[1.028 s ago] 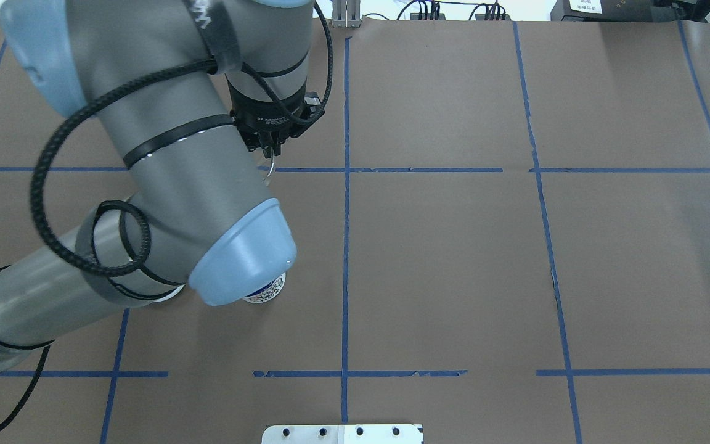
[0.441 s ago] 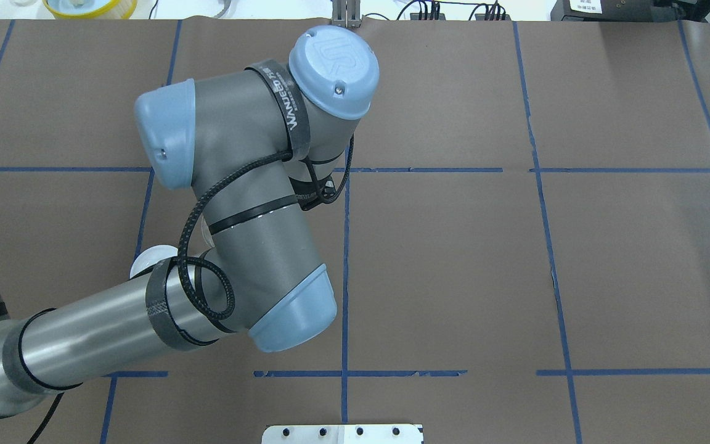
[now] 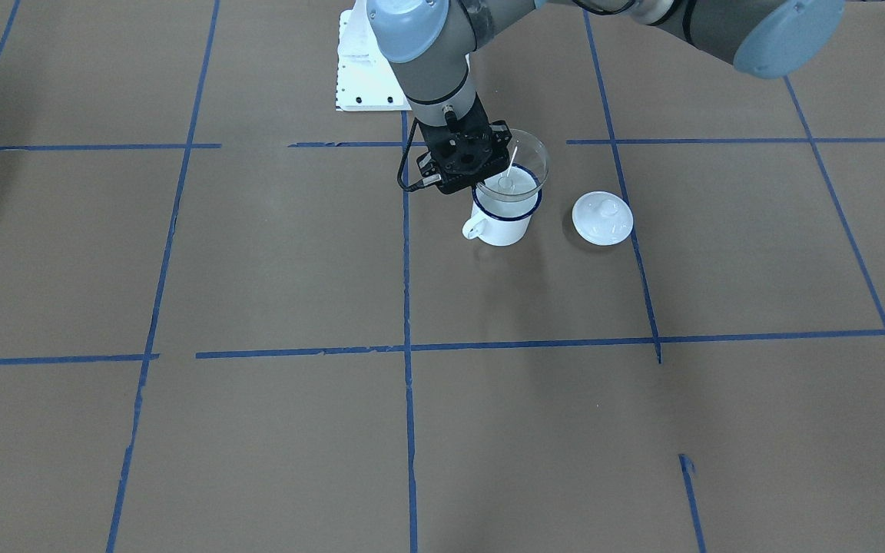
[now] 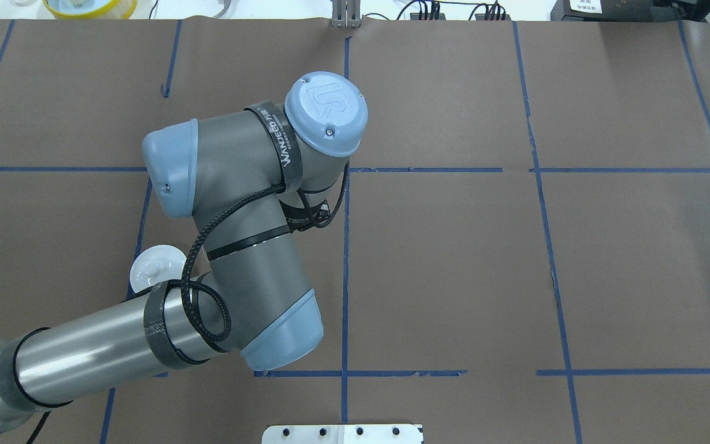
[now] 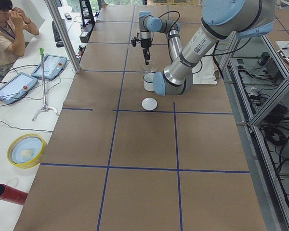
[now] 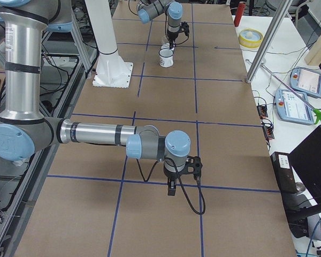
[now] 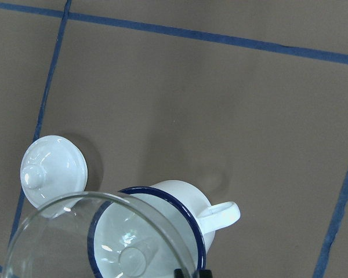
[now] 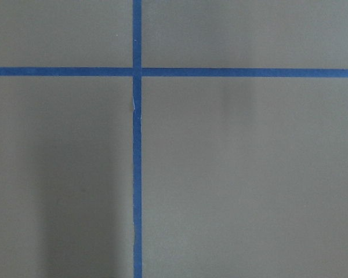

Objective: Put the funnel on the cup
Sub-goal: 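Lower the funnel into the mug opening and open the left gripper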

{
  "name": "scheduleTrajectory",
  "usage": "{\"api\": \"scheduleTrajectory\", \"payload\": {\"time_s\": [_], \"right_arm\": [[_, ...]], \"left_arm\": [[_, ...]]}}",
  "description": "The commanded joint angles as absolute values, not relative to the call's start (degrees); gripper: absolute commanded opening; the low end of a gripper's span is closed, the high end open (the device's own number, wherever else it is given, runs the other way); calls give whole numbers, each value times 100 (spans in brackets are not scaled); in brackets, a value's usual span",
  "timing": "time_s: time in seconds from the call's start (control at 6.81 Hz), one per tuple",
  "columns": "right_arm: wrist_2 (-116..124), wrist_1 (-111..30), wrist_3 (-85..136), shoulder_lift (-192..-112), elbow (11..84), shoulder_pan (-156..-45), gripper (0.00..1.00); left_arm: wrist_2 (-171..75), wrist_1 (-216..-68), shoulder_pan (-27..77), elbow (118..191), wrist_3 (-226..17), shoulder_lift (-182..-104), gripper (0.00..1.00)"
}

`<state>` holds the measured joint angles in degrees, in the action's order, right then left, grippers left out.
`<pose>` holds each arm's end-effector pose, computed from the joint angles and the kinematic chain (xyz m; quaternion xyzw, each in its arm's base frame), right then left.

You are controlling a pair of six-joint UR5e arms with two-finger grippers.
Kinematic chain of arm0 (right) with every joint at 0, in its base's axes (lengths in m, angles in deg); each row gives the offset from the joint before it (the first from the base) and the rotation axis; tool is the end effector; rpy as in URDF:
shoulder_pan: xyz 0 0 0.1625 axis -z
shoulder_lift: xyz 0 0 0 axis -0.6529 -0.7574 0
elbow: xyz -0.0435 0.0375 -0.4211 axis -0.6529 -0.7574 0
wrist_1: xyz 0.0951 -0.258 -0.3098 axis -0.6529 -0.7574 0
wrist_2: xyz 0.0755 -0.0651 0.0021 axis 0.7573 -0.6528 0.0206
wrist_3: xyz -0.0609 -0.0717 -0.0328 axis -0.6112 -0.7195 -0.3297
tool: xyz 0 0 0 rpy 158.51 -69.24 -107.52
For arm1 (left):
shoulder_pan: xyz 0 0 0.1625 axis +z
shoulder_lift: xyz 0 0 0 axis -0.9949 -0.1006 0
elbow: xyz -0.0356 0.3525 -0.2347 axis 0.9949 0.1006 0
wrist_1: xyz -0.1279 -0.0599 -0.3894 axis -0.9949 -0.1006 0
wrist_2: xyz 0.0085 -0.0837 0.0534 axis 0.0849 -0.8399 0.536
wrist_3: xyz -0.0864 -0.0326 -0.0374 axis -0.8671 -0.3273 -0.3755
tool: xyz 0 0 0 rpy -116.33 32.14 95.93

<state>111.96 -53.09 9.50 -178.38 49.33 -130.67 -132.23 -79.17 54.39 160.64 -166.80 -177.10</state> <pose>0.0670 -0.4452 0.6701 -0.0092 -0.3520 0.0050 0.9359 0.5225 -0.4219 0.1180 -0.0487 0.2447 -0.1137 0.9617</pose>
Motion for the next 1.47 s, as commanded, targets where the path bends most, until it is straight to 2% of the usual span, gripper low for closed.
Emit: {"api": "scheduleTrajectory", "payload": {"time_s": [0.0, 0.29, 0.73, 0.88, 1.03, 1.17, 1.32], "right_arm": [[11196, -5309, 950, -17838, 4933, -13067, 100], [11196, -5309, 950, -17838, 4933, -13067, 100], [11196, -5309, 950, -17838, 4933, -13067, 100], [11196, -5309, 950, -17838, 4933, -13067, 100], [11196, -5309, 950, -17838, 4933, -13067, 100], [11196, -5309, 950, -17838, 4933, -13067, 100], [11196, -5309, 950, -17838, 4933, -13067, 100]], "left_arm": [[-13171, -8146, 5505, 16036, -16687, -17573, 0], [-13031, -8489, 5549, 16027, -16678, -17248, 0], [-13004, -8822, 5592, 16001, -16678, -17195, 0], [-13004, -8832, 5593, 16001, -16652, -17186, 24], [-13004, -8832, 5593, 16009, -16634, -17177, 68], [-12960, -8858, 5593, 16096, -16643, -17098, 100], [-12951, -8859, 5584, 16115, -16625, -17089, 100]]}}
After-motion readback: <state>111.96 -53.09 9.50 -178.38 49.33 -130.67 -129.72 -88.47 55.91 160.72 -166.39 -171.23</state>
